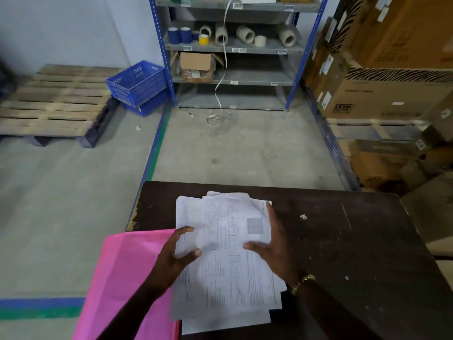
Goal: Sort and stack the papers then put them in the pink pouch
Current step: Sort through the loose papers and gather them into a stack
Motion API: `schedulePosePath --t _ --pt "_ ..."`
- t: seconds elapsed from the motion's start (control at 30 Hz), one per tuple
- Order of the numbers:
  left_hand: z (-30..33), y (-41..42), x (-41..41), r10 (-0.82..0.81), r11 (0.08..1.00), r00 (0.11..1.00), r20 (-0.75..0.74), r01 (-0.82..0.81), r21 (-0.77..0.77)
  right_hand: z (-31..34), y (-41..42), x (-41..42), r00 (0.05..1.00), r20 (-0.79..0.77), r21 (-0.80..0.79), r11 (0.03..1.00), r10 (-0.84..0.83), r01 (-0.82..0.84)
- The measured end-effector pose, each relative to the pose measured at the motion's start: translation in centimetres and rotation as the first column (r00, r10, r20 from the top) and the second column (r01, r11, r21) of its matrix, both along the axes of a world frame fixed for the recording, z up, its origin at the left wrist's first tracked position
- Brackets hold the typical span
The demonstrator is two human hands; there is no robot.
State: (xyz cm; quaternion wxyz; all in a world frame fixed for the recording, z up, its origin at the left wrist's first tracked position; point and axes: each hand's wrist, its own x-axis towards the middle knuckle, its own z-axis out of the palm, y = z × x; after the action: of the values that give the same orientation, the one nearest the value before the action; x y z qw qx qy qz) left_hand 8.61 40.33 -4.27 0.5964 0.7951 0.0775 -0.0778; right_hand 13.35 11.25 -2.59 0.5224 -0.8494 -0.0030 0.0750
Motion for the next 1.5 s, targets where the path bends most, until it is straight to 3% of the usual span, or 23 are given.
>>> schedulePosePath --t 0.1,0.17,0.23,0.4,0.47,0.53,0.6,0.67,0.8,0.97,1.1,1.33,1.43,1.5 --pt "0.1 -1.0 0.1 0.029 0.997 0.999 -0.021 -0.03 -0.068 -1.2 1.1 0.0 0.987 0.053 -0.298 0.946 0.15 -0.128" --pt "-0.1 -1.3 0.2 0.054 0.996 0.998 -0.016 -0.055 -0.076 -2.0 1.5 -0.2 0.966 0.047 -0.369 0.903 0.254 -0.22" --pt "-0.4 -1.3 0.2 0.06 0.998 0.998 0.016 -0.059 -0.037 -2.4 1.5 -0.3 0.958 0.012 -0.304 0.914 0.287 -0.27" --pt "1.1 -0.6 0.1 0.016 1.0 0.999 0.039 -0.017 0.011 -1.0 -0.4 0.3 0.996 -0.017 -0.155 0.984 0.086 -0.088" --pt "2.7 -0.3 0.3 -0.016 1.0 0.998 0.064 0.017 -0.011 -0.4 -1.4 0.6 0.993 0.009 -0.095 0.988 0.12 -0.119" --pt "4.5 -0.1 0.4 -0.054 0.997 0.994 0.091 0.059 -0.056 0.7 -1.8 0.7 0.983 0.049 0.111 0.977 0.179 -0.183" --pt "6.3 -0.2 0.8 -0.073 0.993 0.989 0.127 0.084 -0.081 2.2 -2.0 0.9 0.981 0.043 0.401 0.896 0.189 -0.191" --pt "7.9 -0.7 1.3 -0.084 0.991 0.982 0.169 0.099 -0.084 4.5 -1.8 0.8 0.981 0.006 0.522 0.836 0.192 -0.167" --pt "10.8 -3.1 2.4 -0.045 0.987 0.951 0.306 0.09 -0.134 7.6 -1.1 1.0 0.974 0.217 0.348 0.926 0.068 -0.143" --pt "11.8 -6.2 2.0 -0.026 0.99 0.909 0.416 0.081 -0.114 7.5 -1.3 0.5 0.906 0.42 0.283 0.956 -0.049 -0.079" --pt "7.4 -7.0 0.2 -0.055 0.998 0.956 0.288 0.054 0.013 3.5 -0.8 -1.5 0.976 0.219 0.207 0.977 -0.004 -0.042" --pt "9.4 -5.1 1.5 -0.011 0.998 0.961 0.278 -0.006 0.059 3.6 -1.1 -1.9 0.976 0.213 0.288 0.951 0.049 -0.11" --pt "10.9 -1.0 0.8 0.035 0.991 0.952 0.304 -0.073 0.115 4.0 -2.5 -0.9 0.984 0.172 0.387 0.922 -0.036 -0.034" --pt "11.0 3.0 -0.2 0.086 0.982 0.951 0.296 -0.13 0.135 3.4 -3.7 0.1 0.994 0.106 0.305 0.952 -0.019 -0.015"
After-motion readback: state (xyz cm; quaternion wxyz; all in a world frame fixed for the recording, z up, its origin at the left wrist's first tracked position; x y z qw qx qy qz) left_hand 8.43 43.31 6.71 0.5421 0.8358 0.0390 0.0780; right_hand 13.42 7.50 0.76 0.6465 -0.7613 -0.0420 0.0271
